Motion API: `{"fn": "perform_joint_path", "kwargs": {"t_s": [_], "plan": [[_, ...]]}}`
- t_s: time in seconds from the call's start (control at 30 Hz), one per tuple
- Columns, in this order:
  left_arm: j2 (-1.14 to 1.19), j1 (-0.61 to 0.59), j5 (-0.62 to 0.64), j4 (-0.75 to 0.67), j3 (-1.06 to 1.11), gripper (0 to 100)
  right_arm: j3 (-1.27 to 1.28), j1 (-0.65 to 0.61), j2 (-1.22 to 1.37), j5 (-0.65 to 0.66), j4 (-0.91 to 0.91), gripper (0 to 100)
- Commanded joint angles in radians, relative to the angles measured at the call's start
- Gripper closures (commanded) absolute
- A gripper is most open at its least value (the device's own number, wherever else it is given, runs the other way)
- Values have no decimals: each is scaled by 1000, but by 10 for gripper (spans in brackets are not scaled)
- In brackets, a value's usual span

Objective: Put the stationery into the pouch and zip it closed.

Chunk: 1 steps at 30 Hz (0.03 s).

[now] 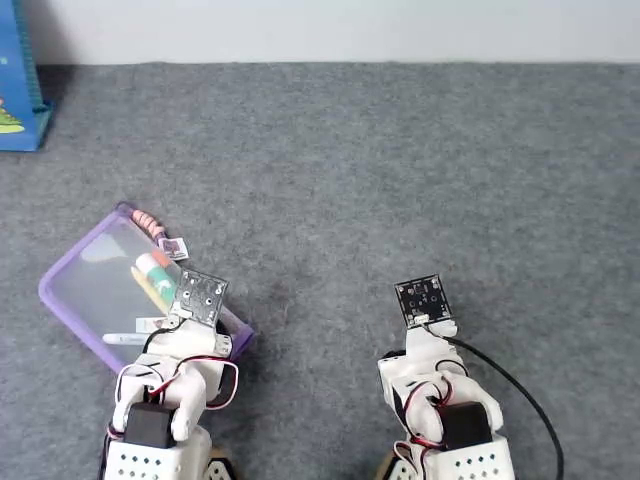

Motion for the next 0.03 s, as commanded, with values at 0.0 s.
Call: {"fn": "perform_joint_path", "kwargs": {"t_s": [0.0], "plan": [[12, -2, -8, 11, -10, 986, 18, 5, -19, -5, 4, 987]]}}
